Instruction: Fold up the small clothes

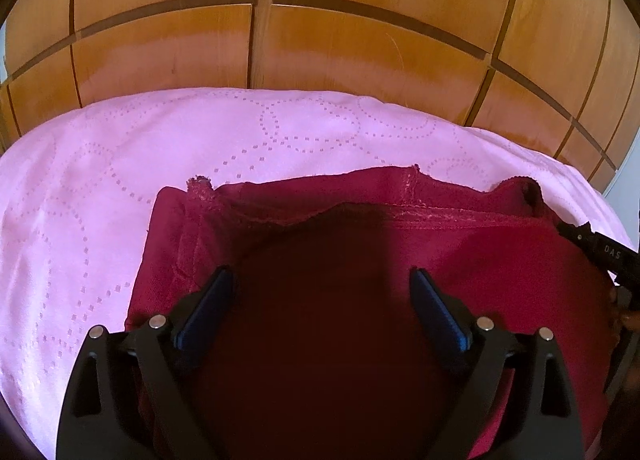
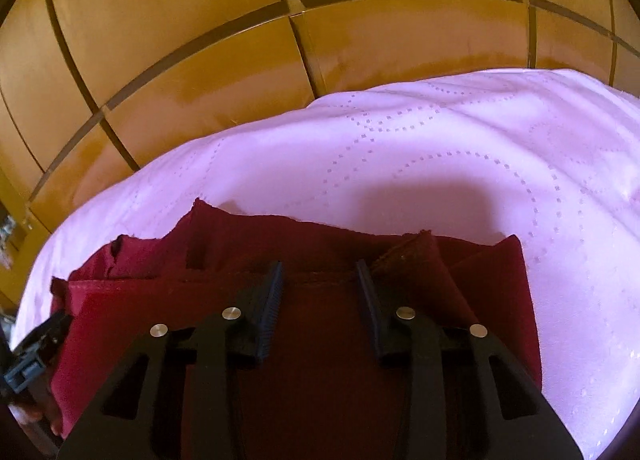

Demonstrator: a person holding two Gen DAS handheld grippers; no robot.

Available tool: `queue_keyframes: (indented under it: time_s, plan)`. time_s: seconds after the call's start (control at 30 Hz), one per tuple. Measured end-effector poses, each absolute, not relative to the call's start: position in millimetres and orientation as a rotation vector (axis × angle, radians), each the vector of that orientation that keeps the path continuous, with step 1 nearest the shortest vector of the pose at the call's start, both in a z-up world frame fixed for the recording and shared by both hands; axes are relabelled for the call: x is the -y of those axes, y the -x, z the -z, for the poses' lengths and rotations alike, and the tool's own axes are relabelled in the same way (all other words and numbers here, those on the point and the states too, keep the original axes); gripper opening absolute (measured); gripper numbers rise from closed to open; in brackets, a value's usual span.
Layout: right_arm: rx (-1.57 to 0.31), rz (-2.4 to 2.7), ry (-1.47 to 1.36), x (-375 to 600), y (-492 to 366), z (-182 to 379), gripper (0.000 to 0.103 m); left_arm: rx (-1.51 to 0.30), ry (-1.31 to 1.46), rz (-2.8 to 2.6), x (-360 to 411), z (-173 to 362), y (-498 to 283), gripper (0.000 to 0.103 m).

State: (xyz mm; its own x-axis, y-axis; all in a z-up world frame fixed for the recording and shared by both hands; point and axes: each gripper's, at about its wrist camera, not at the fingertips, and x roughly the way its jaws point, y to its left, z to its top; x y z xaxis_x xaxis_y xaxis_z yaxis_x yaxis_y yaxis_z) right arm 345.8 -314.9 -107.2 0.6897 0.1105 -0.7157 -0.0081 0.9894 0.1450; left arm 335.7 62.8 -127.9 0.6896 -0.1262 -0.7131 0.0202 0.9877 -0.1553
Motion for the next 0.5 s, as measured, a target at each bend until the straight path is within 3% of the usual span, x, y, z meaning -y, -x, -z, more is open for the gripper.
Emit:
queue_keyframes:
  time_s: [0.2, 0.3, 0.5]
  plan:
    - [-0.761, -0.106, -0.184, 317.8, -336.8, 102.0, 0.037, -0.797, 0.112, 0.073, -58.2, 115.8, -330.0, 0.091]
    - [-0.680, -0.121, -0.266, 331.7, -319.7, 89.2, 0.064, -0.796, 0.115, 0.057, -58.3, 112.8, -316.4, 0.093]
    - [-0.647, -0.068, -0.336, 345.4, -272.0, 75.1, 0.065, -0.770, 0.152, 0.080, -57.7, 102.5, -293.7, 0.093]
